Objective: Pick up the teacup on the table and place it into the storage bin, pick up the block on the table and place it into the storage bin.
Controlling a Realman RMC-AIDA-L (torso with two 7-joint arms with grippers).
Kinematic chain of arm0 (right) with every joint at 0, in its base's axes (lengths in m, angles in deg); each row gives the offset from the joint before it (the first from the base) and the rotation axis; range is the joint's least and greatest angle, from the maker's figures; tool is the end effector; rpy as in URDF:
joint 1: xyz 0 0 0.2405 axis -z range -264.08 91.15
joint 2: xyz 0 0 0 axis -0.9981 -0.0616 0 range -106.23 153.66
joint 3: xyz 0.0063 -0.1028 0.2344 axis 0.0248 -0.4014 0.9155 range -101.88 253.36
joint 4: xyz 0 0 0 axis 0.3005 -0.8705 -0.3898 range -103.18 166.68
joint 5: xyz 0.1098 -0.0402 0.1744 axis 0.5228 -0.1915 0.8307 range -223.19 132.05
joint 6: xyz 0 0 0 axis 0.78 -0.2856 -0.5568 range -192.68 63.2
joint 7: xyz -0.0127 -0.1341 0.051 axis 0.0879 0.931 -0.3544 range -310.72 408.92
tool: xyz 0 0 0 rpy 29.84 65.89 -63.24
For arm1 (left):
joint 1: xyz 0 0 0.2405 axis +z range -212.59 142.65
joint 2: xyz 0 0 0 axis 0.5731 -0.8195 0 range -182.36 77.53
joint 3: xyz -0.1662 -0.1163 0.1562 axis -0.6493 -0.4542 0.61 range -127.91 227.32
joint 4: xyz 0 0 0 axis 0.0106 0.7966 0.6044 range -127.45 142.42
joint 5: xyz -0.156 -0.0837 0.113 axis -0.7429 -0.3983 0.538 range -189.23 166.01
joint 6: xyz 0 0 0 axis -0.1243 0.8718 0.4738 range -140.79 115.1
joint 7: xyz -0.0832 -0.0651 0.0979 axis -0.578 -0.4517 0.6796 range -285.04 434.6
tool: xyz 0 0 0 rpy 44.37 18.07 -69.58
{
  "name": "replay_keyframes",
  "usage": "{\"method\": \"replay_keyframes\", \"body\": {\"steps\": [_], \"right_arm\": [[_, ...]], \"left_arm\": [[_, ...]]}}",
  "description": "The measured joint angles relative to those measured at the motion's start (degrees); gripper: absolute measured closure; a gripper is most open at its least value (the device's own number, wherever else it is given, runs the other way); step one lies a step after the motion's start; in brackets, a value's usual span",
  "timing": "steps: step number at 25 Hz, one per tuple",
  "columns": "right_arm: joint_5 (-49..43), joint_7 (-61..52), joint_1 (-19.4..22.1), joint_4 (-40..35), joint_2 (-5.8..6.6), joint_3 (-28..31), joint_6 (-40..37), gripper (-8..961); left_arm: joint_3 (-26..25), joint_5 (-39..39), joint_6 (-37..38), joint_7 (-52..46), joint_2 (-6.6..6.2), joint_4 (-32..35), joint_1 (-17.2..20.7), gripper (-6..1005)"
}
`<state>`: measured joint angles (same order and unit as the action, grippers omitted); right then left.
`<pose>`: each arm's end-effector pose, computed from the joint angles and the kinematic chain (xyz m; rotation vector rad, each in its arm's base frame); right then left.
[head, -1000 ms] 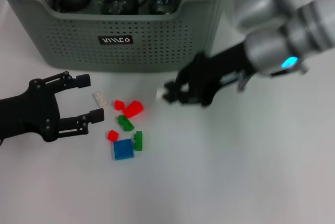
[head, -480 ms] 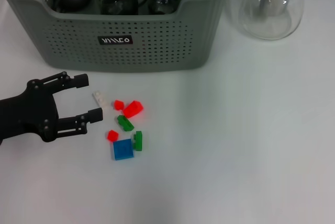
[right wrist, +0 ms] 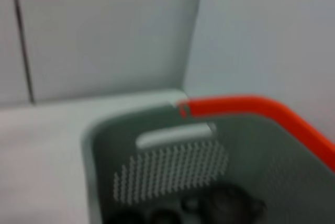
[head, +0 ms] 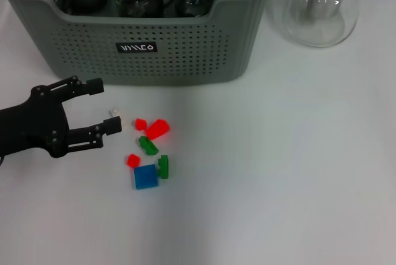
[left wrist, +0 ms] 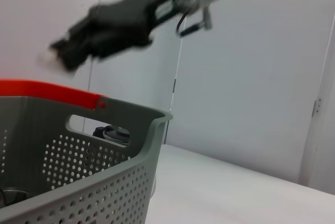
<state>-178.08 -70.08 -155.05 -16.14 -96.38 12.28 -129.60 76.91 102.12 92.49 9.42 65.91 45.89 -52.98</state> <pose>-0.0035 0.4569 -0.0313 -2.7533 0.1960 0.1556 -0.3114 0.2503 0.0369 -2.5938 -0.5109 -0.9006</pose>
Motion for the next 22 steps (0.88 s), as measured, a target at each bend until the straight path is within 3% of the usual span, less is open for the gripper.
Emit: {"method": "replay_keyframes", "body": {"steps": [7, 12, 17, 22], "right_arm": [[-1.99, -0.18, -3.83, 11.78, -0.19, -9.36, 11.27, 752], [-2.04, -0.95, -3.63, 12.25, -0.39, -13.39, 12.09, 752], [-2.08, -1.18, -3.05, 12.26, -0.4, -13.71, 12.07, 751], [-2.11, -2.06, 0.44, 6.54, -0.35, -13.75, 11.79, 671]], "left_arm": [[-0.04, 0.24, 0.13, -0.11, -0.09, 0.0, 0.1, 148], [-0.05, 0.0, 0.07, -0.03, 0.0, 0.0, 0.11, 148], [-0.05, 0.0, 0.22, -0.43, -0.06, 0.0, -0.04, 148], [-0.04, 0.0, 0.31, -1.16, -0.16, 0.06, -0.02, 147]]}}
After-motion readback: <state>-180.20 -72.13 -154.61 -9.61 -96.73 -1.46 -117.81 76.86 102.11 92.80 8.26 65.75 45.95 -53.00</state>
